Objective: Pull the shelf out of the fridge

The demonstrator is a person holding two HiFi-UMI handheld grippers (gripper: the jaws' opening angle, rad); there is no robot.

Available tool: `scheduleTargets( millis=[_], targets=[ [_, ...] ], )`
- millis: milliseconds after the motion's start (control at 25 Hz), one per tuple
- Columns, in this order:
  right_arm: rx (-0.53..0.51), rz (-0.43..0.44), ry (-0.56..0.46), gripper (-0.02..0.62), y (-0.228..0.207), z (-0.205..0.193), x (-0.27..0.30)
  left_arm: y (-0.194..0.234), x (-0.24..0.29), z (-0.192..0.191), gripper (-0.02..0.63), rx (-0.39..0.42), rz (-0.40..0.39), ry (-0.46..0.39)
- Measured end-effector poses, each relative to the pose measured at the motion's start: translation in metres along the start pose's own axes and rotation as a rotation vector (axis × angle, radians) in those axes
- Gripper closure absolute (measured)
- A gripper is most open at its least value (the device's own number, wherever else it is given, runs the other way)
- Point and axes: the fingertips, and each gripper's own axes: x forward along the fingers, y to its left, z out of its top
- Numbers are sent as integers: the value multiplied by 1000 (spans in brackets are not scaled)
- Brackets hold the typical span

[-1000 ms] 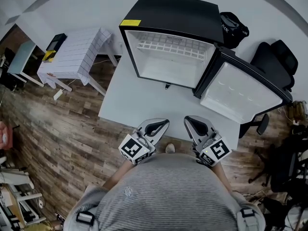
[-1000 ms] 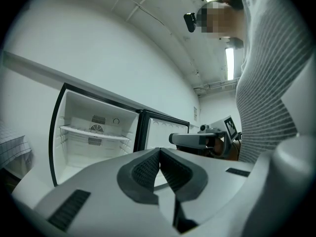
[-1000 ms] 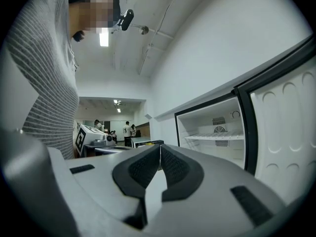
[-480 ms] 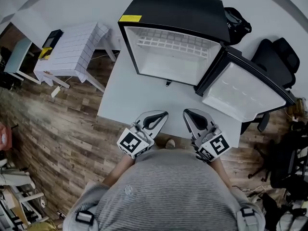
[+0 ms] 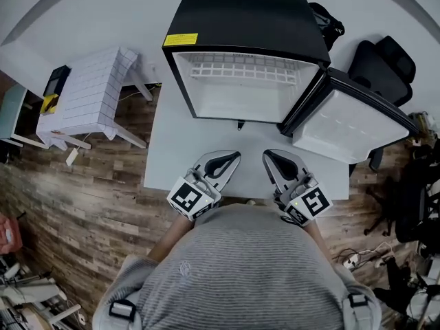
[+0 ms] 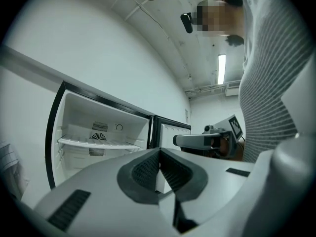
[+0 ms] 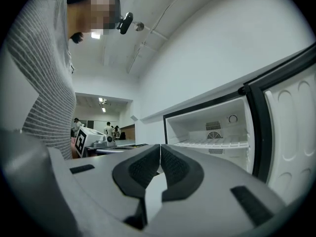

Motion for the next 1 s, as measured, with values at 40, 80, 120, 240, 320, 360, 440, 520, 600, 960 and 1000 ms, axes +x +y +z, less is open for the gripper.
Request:
scheduleTargets(
  millis=[40,80,120,240,320,360,440,520,600,960,1000],
  targets=[
    [0,-8,-1,581,0,0,4,6,-1,-1,595,-5,-5,1],
    [2,-18,-1,581,-1,0,8,11,-1,-2,595,-7,-13,1],
    [5,-27,-2,581,-3,0,11,14,0,-1,595,-3,-21,0],
    [-1,-43,-6,581,-6,1,19,20,5,8,595,14,-46,-12],
    [3,-42,-6,581,-7,2,23,23,7,6,595,4,-55,-5],
    [8,-39,-5,581,-7,2,24,24,8,6,595,-1,-59,-9],
    [16,-32,0,581,-7,1,26,24,11,8,595,-2,-70,-21],
    [22,-26,7,581,-7,-1,27,25,14,7,595,3,-79,-21],
    [24,-28,12,581,-10,-3,28,25,17,8,595,6,-83,-19],
    [-5,-50,13,581,-22,-5,28,25,25,0,595,-26,-93,0],
    [-9,-47,14,581,-23,-5,28,25,25,-3,595,-53,-93,10]
  ],
)
